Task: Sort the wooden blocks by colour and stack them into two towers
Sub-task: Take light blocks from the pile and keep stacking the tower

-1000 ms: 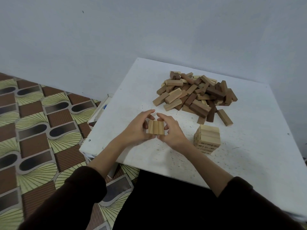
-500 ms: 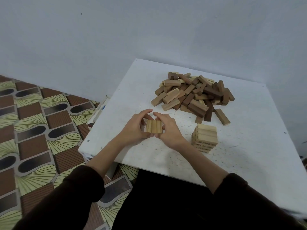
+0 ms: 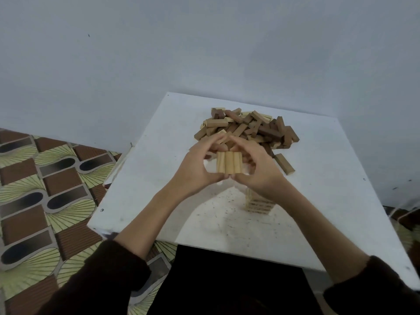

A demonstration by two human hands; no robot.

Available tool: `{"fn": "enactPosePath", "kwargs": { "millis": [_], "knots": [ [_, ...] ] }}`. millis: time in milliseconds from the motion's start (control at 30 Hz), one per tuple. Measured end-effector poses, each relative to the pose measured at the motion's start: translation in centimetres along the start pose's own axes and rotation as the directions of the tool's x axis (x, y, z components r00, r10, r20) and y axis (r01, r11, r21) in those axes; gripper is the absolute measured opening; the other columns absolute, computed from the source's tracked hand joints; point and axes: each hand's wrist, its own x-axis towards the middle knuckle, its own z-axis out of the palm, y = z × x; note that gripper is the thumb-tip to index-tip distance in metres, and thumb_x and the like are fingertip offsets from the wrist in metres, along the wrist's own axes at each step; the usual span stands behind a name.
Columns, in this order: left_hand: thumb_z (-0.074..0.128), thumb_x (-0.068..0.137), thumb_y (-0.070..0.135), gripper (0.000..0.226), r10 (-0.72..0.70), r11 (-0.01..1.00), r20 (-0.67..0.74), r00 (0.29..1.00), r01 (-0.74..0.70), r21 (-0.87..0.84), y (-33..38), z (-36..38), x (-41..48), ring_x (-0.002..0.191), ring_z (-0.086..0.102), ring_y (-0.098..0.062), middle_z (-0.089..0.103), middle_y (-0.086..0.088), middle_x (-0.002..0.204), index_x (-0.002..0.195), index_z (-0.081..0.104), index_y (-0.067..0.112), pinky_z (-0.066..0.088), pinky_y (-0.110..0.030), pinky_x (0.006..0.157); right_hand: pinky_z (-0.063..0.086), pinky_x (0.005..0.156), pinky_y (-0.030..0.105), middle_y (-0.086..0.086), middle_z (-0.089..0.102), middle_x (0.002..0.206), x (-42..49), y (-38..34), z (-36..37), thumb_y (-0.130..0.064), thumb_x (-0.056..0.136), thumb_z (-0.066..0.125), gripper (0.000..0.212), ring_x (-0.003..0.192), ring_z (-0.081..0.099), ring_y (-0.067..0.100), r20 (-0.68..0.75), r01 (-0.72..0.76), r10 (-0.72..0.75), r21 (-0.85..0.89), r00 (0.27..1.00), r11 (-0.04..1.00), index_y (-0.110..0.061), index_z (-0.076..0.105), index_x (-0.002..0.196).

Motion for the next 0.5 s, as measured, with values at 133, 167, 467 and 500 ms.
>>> {"fn": "enactPosePath", "kwargs": {
  "millis": [133,167,467,500],
  "knots": [
    [0.083,0.068,0.011,0.083,0.042,0.999,0.07,0.997,-0.041,-0.011,1.4,2.9,0.4,0.108,0.054,-0.001,0.06,0.006,0.114,0.139,0.041,0.019,0.043,-0.015,0.089,0.033,0.082,-0.001,-0.019,0.051,0.112,-2.5,1.5,-2.7,-0.009,0.075,0.074,0.076,0.104,0.043,-0.002,-0.031,-0.044,0.044,-0.014,0.999,0.999,-0.043,0.035,0.132],
    [0.083,0.068,0.014,0.084,0.044,0.999,0.086,0.995,-0.045,0.0,1.5,3.3,0.4,0.108,0.054,-0.002,0.06,0.006,0.114,0.14,0.04,0.019,0.044,-0.015,0.088,0.031,0.082,-0.003,-0.022,0.05,0.111,-2.9,1.7,-2.9,-0.009,0.075,0.074,0.078,0.103,0.042,-0.005,-0.026,-0.057,0.057,-0.01,0.998,0.998,-0.048,0.034,0.128],
    [0.083,0.069,0.023,0.085,0.02,0.998,0.206,0.978,-0.032,0.052,2.5,6.4,0.3,0.108,0.051,-0.004,0.057,0.009,0.114,0.136,0.033,0.038,0.042,-0.018,0.085,0.027,0.08,-0.007,-0.025,0.05,0.106,-5.8,3.7,-4.5,-0.011,0.073,0.078,0.077,0.098,0.041,-0.022,-0.034,-0.083,0.083,0.01,0.996,0.997,-0.043,0.034,0.128],
    [0.083,0.069,0.023,0.084,0.017,0.998,0.209,0.978,-0.029,0.056,2.5,6.5,0.3,0.109,0.051,-0.005,0.057,0.009,0.115,0.135,0.033,0.039,0.042,-0.018,0.086,0.027,0.08,-0.008,-0.025,0.05,0.107,-6.0,3.9,-4.5,-0.012,0.073,0.078,0.076,0.098,0.041,-0.022,-0.03,-0.084,0.085,0.018,0.996,0.996,-0.043,0.034,0.127]
  ]
}}
